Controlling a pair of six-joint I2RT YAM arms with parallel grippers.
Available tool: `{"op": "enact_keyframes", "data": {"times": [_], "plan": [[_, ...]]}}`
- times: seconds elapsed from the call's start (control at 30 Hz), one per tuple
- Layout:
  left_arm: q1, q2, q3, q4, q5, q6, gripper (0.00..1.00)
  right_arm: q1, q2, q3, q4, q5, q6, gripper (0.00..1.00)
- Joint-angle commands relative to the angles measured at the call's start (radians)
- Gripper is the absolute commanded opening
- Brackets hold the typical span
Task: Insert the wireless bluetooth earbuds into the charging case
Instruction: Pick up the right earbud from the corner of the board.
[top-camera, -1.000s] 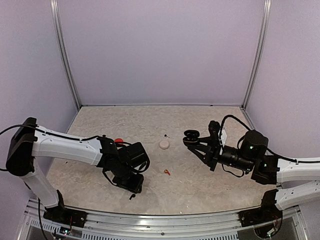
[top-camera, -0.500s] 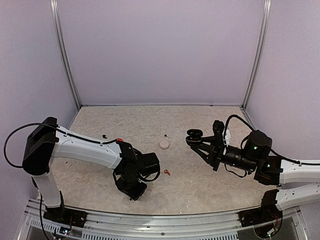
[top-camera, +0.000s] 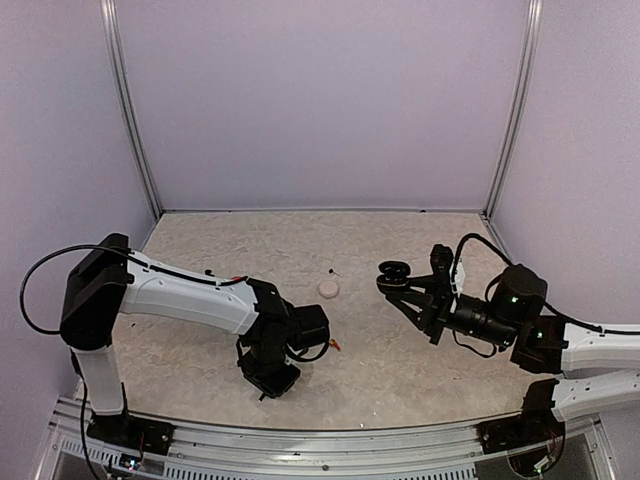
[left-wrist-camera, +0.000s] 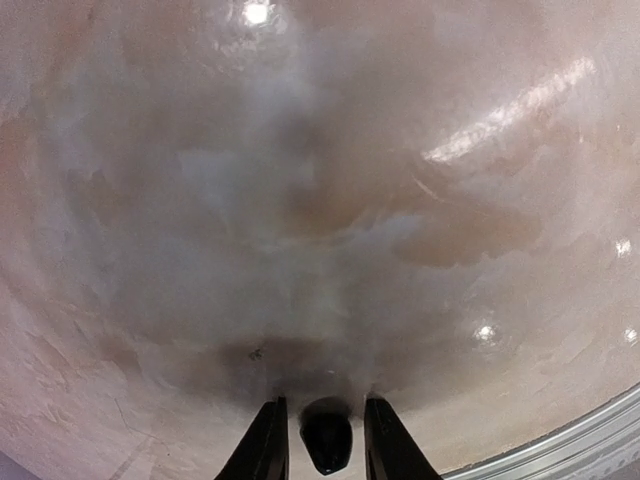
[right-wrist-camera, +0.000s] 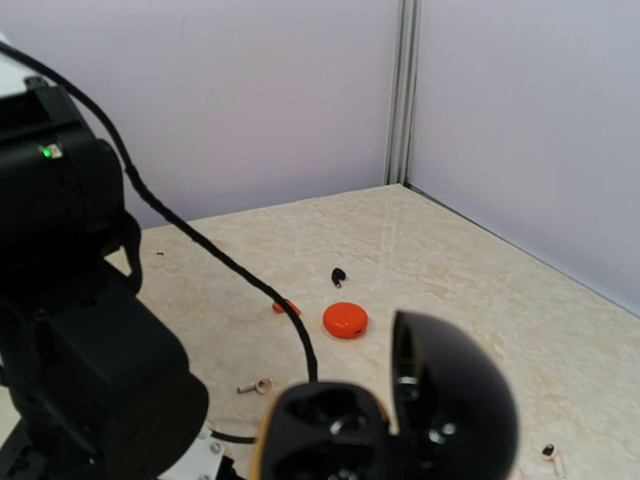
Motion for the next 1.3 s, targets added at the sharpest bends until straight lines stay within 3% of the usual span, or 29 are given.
{"op": "enact_keyframes", "data": {"times": [0.0, 0.47, 0.87, 1.13, 1.27], "plan": [[0.003, 0.034, 0.020, -0.012, 0.001, 0.030, 0.26, -0.016, -0.029, -0.012, 0.008, -0.006, -0.006, 0.00], [0.000, 0.021, -0.001, -0.032, 0.034, 0.035, 0.29, -0.023, -0.032, -0.015, 0.010, -0.012, -0.005, 0.00], [0.003, 0.010, -0.026, -0.005, 0.047, 0.033, 0.17, -0.027, -0.028, -0.004, 0.002, -0.010, -0.006, 0.00], [0.007, -0.110, -0.062, 0.147, 0.010, -0.005, 0.13, -0.026, -0.039, 0.019, -0.023, 0.000, -0.033, 0.00], [0.008, -0.229, -0.065, 0.257, -0.112, 0.000, 0.13, -0.028, -0.034, 0.041, -0.030, 0.003, -0.051, 0.00]]}}
